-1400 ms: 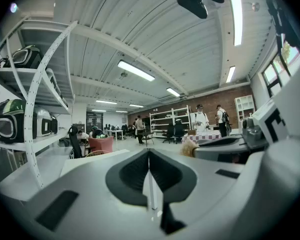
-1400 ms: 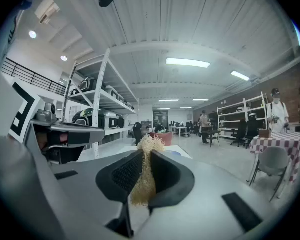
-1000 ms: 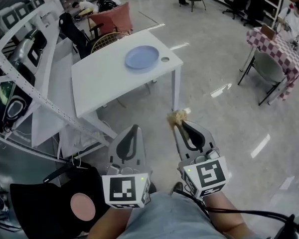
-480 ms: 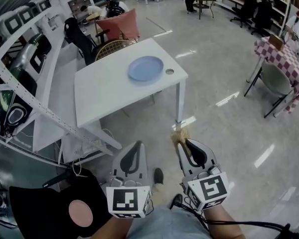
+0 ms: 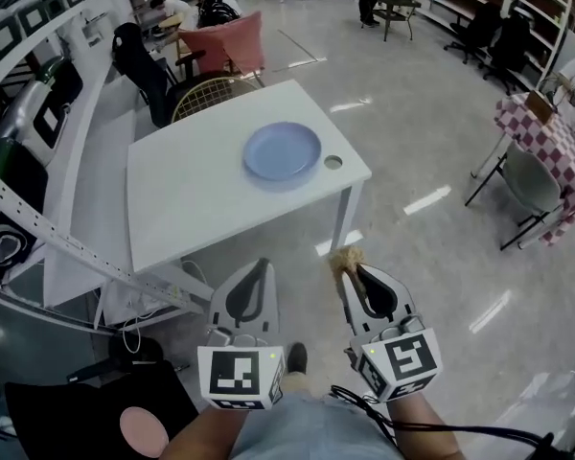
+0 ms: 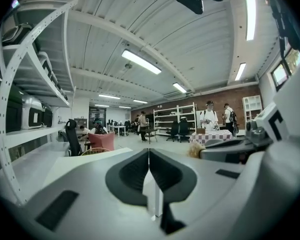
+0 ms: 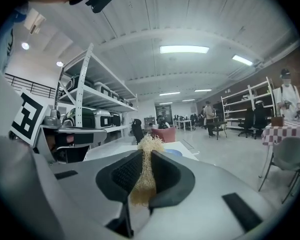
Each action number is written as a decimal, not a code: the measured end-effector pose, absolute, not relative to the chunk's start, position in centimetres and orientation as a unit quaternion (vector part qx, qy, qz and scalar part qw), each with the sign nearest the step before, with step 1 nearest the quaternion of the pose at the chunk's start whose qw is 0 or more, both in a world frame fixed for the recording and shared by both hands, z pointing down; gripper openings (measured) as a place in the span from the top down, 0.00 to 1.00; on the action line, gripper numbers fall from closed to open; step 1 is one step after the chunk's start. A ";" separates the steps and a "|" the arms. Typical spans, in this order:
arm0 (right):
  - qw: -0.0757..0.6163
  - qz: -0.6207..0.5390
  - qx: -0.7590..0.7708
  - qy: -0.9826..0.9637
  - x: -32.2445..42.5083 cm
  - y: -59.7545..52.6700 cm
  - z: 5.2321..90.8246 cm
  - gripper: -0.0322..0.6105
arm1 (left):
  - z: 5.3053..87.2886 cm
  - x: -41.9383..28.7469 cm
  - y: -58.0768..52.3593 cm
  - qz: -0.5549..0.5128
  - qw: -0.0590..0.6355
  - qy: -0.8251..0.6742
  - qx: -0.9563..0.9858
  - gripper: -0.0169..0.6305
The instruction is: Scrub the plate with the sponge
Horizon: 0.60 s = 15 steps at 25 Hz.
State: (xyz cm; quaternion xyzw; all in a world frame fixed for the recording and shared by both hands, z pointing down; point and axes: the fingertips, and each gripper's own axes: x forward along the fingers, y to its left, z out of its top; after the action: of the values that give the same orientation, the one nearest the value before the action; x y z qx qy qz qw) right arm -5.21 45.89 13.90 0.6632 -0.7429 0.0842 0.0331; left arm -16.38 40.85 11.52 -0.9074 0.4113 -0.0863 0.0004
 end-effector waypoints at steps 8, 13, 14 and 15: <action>0.027 0.067 0.656 -0.751 -5.9 37.9 12.3 0.86 | 10.1 -16.9 33.6 -0.064 0.003 0.413 -0.909 0.95; 0.023 0.059 0.660 -0.749 -6.0 34.5 12.1 0.86 | 10.3 -17.1 30.0 -0.061 0.012 0.409 -0.911 0.95; 0.025 0.060 0.661 -0.747 -6.0 34.0 12.2 0.86 | 10.6 -17.0 29.5 -0.061 0.008 0.407 -0.911 0.95; 0.027 0.061 0.663 -0.746 -5.9 33.6 12.4 0.86 | 10.9 -16.9 29.1 -0.062 0.001 0.406 -0.912 0.95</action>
State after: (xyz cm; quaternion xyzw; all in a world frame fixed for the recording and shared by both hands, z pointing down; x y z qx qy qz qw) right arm -5.88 33.60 12.41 0.6625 -0.7461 0.0613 0.0270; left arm -16.87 29.11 10.85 -0.9120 0.4056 -0.0621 0.0009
